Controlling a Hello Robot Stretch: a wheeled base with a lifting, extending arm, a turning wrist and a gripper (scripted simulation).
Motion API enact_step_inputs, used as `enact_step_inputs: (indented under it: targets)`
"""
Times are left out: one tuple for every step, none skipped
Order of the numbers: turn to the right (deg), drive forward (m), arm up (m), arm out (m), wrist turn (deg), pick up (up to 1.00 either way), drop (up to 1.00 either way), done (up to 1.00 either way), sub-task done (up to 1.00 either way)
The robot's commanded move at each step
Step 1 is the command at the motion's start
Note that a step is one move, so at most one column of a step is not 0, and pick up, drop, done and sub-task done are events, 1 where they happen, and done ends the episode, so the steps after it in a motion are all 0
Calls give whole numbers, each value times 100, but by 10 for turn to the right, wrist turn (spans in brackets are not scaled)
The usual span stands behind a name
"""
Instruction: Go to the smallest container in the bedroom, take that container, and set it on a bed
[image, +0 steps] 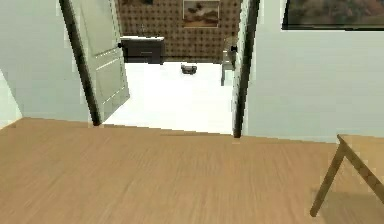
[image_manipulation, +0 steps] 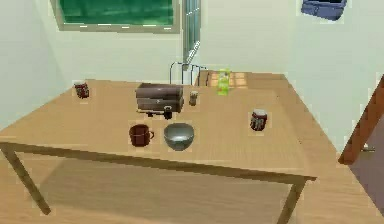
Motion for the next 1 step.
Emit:
enact_step_inputs:
  targets:
    - [0, 100, 0, 0, 0, 0, 0, 0, 0]
